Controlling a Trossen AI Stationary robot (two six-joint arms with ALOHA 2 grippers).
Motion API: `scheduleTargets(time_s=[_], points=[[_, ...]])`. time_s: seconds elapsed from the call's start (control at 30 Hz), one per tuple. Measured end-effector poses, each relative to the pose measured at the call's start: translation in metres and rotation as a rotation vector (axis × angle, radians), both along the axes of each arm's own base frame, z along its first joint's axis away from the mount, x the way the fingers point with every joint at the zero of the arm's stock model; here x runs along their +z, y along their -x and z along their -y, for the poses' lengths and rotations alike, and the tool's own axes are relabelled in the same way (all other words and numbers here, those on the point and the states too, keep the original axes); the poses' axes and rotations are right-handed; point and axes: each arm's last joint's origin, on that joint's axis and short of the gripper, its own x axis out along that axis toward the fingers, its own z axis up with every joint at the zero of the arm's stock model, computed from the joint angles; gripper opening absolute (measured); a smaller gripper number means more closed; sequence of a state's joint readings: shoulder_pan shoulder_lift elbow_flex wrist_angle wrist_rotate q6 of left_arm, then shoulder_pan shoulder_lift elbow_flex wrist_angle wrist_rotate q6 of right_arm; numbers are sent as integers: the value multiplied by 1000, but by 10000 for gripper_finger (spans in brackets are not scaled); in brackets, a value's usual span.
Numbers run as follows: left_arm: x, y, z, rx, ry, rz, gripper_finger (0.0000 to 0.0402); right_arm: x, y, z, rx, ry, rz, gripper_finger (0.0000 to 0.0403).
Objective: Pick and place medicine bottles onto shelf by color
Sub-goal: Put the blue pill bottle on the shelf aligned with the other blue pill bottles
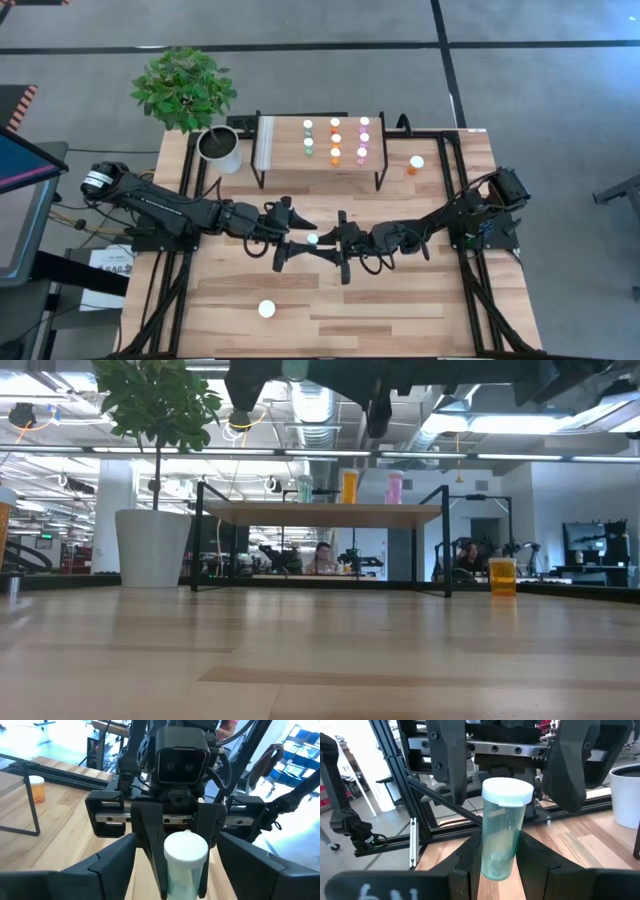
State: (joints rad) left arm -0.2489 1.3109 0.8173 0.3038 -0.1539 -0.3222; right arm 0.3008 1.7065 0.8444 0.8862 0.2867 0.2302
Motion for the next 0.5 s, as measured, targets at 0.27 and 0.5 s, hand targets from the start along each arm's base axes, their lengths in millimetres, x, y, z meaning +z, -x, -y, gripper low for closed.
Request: scheduleTargets(time_s=[0.27, 0.5], points=[[0, 0, 0, 0, 2, 0, 211, -1, 0, 0, -3, 4, -7, 125], [0, 0, 1, -16, 3, -2, 169, -1, 0, 0, -3, 4, -7, 125]])
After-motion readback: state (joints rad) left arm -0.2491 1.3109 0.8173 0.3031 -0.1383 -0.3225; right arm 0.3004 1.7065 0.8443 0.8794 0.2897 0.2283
